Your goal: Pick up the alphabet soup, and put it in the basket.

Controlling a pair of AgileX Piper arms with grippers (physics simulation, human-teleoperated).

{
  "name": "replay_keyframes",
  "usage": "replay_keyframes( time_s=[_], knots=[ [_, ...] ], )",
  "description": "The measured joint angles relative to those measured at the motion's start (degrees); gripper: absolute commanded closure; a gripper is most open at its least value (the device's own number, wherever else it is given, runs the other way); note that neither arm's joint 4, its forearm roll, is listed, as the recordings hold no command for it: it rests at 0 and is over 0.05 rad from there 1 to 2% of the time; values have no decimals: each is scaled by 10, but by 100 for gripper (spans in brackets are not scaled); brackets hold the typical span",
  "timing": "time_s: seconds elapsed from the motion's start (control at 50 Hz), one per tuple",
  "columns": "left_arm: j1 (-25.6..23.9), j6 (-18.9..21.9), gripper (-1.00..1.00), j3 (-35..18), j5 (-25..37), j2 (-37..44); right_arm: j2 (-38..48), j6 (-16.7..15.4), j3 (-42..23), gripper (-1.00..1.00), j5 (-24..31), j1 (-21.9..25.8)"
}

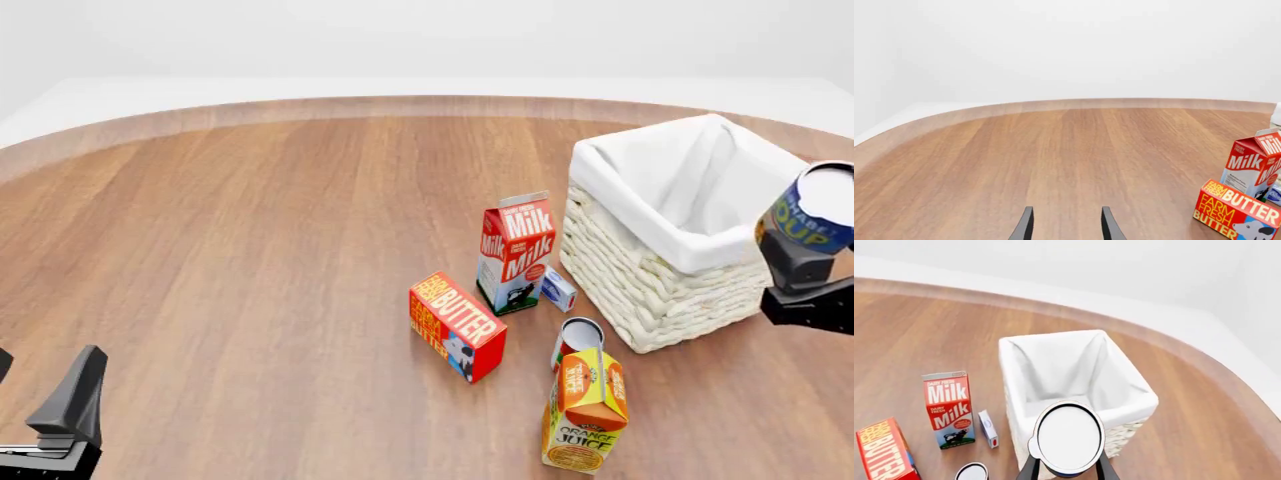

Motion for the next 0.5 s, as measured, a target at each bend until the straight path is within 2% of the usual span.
replay_keyframes(
  time_s=[0.26, 0.5],
  knots=[
    [0, 0, -100, 0, 0, 0, 6, -4, -47, 100, 34, -8],
    [0, 0, -100, 0, 0, 0, 13, -24, -84, 100, 60, -18]
  ],
)
